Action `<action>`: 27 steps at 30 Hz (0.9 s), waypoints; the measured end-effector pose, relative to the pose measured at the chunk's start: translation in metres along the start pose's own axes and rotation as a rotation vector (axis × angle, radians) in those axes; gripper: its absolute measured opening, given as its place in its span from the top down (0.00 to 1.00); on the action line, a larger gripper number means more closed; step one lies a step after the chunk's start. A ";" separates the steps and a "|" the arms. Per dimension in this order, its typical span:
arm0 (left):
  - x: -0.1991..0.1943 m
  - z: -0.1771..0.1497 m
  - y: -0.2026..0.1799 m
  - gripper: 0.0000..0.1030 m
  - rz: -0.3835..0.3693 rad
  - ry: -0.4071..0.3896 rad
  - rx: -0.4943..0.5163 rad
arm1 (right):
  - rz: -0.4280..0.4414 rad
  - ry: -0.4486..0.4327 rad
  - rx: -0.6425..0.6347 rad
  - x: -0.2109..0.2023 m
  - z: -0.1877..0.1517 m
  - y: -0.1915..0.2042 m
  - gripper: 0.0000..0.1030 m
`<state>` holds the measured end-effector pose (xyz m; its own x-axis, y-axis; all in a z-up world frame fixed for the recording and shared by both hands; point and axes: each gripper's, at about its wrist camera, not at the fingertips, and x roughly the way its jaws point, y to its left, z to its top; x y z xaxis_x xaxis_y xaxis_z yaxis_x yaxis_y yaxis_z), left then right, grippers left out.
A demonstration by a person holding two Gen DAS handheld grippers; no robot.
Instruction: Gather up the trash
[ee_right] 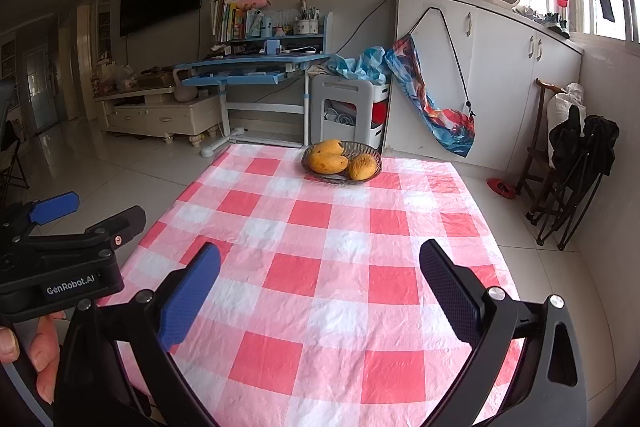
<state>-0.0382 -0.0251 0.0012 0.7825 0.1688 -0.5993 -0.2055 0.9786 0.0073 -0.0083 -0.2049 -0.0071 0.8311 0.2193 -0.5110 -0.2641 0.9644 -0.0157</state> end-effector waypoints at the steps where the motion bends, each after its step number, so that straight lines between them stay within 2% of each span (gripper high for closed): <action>1: 0.000 -0.001 0.000 0.07 -0.001 0.001 0.001 | 0.001 0.001 -0.001 0.000 -0.001 0.001 0.07; 27: 0.005 -0.005 0.001 0.07 0.003 0.012 -0.002 | 0.022 0.018 -0.015 0.007 -0.007 0.006 0.07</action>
<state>-0.0375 -0.0236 -0.0058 0.7747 0.1708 -0.6088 -0.2092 0.9778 0.0080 -0.0075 -0.1988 -0.0168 0.8164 0.2374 -0.5264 -0.2896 0.9570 -0.0175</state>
